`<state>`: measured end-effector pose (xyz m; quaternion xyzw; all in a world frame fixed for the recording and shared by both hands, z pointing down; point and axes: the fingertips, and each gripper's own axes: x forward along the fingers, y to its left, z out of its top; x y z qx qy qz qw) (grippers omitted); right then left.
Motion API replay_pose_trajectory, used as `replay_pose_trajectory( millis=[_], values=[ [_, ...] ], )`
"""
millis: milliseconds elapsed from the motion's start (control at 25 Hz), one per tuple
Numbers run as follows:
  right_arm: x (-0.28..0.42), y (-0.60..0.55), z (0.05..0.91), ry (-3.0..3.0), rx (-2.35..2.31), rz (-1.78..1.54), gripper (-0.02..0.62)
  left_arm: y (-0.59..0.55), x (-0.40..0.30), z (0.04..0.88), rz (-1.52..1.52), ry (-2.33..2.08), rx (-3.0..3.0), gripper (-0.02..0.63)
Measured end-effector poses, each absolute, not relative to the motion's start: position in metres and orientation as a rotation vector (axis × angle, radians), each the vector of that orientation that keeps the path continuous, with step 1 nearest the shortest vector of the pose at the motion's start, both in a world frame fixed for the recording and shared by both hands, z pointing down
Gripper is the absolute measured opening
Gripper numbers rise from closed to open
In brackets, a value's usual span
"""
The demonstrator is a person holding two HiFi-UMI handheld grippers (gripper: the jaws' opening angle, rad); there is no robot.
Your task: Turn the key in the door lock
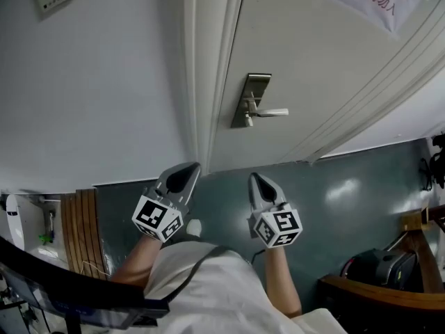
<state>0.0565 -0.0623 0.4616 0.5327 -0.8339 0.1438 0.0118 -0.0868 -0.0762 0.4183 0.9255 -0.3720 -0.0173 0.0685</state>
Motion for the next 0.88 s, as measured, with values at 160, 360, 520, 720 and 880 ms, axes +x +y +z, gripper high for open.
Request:
replay_pose_trajectory(
  millis=[160, 360, 520, 720, 880],
  values=[
    [0.044, -0.088, 0.464, -2.571, 1.708, 0.461, 0.005, -0.105, -0.102, 0.422, -0.052, -1.064, 2.796, 0.006],
    [0.029, -0.108, 0.47, -2.514, 1.723, 0.44, 0.006, -0.128, -0.117, 0.426, -0.052, -1.009, 2.798, 0.006],
    [0.029, -0.119, 0.473, -2.454, 1.72, 0.39, 0.006, -0.136, -0.121, 0.432, -0.054, -0.984, 2.789, 0.006],
    [0.047, -0.136, 0.479, -2.368, 1.751, 0.3, 0.006, -0.137, -0.115, 0.436, -0.05, -0.965, 2.801, 0.006],
    [0.064, -0.158, 0.496, -2.237, 1.739, 0.171, 0.006, -0.138, -0.113, 0.435, -0.048, -0.983, 2.795, 0.006]
  ],
)
